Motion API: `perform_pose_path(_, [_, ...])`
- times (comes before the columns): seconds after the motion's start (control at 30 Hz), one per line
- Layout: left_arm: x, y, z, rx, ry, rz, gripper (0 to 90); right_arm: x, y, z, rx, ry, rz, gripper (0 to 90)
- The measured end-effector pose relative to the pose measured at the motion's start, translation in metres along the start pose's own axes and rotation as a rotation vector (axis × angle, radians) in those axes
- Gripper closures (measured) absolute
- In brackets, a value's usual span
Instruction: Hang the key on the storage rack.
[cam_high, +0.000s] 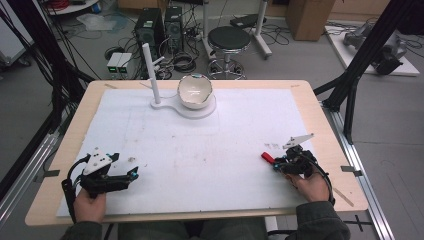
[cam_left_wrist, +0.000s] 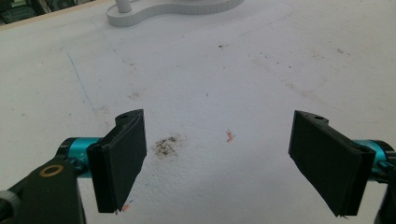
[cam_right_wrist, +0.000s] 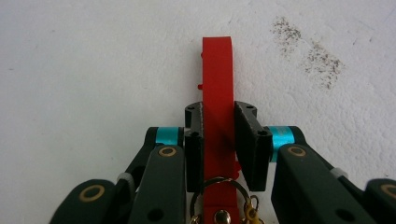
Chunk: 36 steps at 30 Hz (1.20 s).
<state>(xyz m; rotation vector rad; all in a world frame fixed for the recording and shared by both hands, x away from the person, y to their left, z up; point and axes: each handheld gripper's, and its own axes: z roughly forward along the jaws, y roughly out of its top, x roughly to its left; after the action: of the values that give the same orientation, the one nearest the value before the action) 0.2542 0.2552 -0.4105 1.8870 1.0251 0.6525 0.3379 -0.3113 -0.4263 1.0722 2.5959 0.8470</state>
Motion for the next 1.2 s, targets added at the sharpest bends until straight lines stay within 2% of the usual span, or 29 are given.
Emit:
perform_pose_path(0.33, [0.001,0.0,0.0,-0.004,0.002,0.001,19.6,-0.008,-0.005,-0.008,-0.082,0.035,0.062,75.0])
perform_pose_path(0.73, [0.0,0.0,0.0,-0.004,0.003,0.003,19.6,-0.009,-0.006,-0.021,-0.2,0.099,0.099,75.1])
perform_pose_path(0.8, [0.0,0.0,-0.001,-0.005,0.003,0.003,19.6,-0.008,-0.005,-0.024,-0.232,0.114,0.102,75.1])
perform_pose_path(1.2, [0.001,0.0,-0.003,-0.01,0.011,0.001,19.6,-0.002,0.004,-0.04,-0.324,0.179,0.104,75.1])
